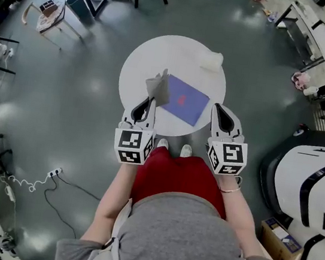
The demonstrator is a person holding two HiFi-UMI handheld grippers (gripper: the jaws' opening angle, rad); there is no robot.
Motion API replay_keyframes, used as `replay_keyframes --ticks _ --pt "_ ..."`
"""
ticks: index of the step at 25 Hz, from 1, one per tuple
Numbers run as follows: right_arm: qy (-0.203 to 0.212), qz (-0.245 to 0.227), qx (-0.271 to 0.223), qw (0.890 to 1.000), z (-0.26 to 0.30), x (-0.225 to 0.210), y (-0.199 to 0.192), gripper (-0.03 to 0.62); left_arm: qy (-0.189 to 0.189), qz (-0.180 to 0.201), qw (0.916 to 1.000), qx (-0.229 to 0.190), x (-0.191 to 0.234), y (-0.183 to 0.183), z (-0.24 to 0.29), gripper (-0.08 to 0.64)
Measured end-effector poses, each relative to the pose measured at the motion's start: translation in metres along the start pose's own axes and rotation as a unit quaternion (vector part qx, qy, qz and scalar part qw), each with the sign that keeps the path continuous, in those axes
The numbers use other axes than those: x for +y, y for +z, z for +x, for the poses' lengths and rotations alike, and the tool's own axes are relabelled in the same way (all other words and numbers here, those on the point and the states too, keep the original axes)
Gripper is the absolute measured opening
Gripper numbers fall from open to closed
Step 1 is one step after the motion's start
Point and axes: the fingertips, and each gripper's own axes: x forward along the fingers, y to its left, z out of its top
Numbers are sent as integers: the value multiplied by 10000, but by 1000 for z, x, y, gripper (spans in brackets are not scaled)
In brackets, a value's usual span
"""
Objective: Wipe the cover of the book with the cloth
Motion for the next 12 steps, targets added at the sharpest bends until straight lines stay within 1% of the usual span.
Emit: replay_keyframes --ticks 6,12 --pt "-20 -22 -127 9999 -11 -2 4 28 24 84 10000 -15 -9 0 -5 25" --pt "23 -38 -218 9998 -13 0 8 28 73 102 9999 -41 -8 3 -7 25"
